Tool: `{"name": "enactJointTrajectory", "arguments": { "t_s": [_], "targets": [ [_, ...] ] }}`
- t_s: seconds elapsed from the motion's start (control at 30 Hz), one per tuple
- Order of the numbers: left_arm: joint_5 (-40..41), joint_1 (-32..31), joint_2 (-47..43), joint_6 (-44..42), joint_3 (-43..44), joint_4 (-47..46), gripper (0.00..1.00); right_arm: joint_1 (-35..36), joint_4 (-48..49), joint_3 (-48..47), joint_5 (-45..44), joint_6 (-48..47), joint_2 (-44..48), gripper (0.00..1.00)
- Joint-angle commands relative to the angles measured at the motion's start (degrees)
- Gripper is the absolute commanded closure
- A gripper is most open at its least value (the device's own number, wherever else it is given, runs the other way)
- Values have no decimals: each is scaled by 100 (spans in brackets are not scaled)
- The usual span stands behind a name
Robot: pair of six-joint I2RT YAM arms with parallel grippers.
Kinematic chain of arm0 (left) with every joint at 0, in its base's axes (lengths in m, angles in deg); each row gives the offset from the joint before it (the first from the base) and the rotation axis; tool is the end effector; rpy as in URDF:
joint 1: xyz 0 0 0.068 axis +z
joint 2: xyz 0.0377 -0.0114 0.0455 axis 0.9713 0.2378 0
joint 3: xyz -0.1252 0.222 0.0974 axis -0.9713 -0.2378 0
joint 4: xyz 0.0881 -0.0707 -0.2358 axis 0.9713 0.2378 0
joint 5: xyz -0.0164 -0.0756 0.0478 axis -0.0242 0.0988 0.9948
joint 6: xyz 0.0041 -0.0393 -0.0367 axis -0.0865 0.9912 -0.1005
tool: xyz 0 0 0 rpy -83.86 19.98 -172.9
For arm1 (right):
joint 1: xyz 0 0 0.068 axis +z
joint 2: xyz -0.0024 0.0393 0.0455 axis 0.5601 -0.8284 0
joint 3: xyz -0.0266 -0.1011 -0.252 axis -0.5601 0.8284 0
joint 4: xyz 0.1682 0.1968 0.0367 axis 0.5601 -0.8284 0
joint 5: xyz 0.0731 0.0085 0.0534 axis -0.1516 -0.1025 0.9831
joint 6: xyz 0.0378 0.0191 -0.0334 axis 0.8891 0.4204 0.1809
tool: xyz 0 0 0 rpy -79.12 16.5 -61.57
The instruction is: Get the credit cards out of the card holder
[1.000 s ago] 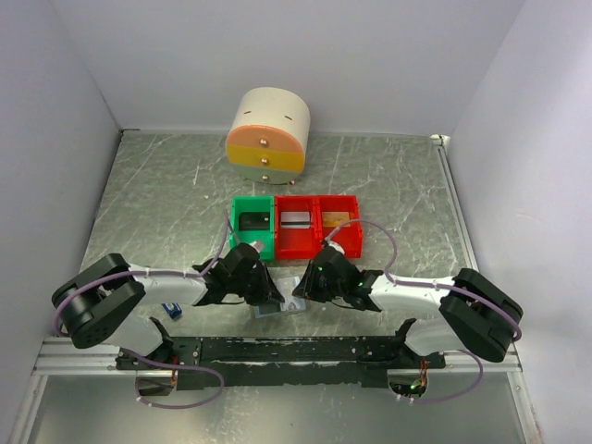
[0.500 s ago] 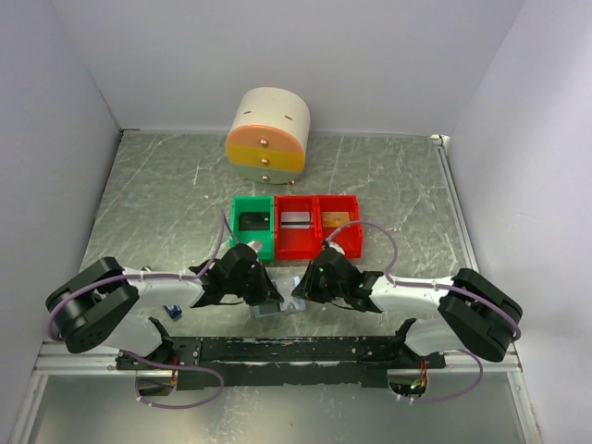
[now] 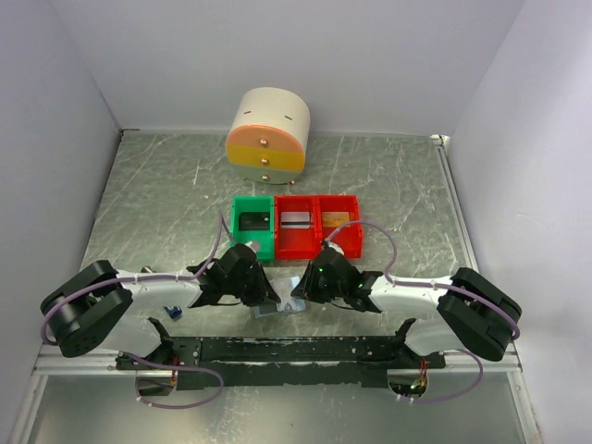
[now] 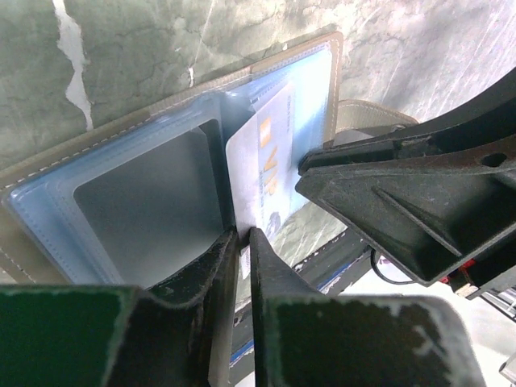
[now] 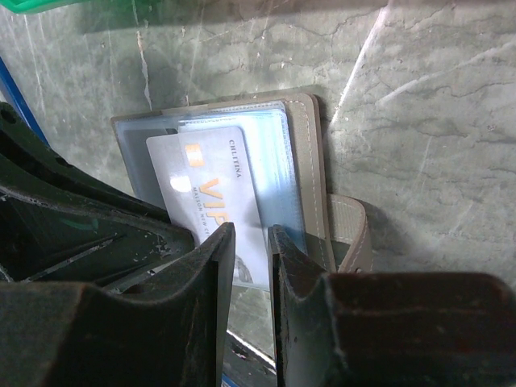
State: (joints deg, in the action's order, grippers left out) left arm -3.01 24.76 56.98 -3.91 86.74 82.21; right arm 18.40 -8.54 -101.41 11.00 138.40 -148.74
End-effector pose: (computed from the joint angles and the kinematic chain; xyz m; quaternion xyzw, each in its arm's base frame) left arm 0.1423 -0.1905 0.1330 -0.0865 0.9210 -0.3644 0.1068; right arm 0.1388 0.1830 0.1332 0.0818 0.9212 0.3325 0.1848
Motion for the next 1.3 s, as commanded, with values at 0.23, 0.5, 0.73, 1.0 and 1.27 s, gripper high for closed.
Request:
{"name": "enactJointTrajectory", "arguments": {
  "t_s": [0.23, 0.5, 0.73, 1.0, 1.27],
  "targets": [
    [-219, -28, 83, 839, -652, -1826, 72, 5, -178, 107, 36, -40, -317, 76],
    [150, -20, -361, 614, -457, -829, 85, 5, -319, 147, -149, -16, -211, 76],
    [256, -28, -616, 527, -551, -277, 86, 9, -561, -44, -205, -347, -43, 76],
    [211, -22, -521, 406, -478, -132, 86, 3, -308, -461, 203, -816, 188, 74],
    [198, -21, -390, 290, -286, -55, 83, 13, 113, -792, 546, -866, -268, 73]
  ]
}}
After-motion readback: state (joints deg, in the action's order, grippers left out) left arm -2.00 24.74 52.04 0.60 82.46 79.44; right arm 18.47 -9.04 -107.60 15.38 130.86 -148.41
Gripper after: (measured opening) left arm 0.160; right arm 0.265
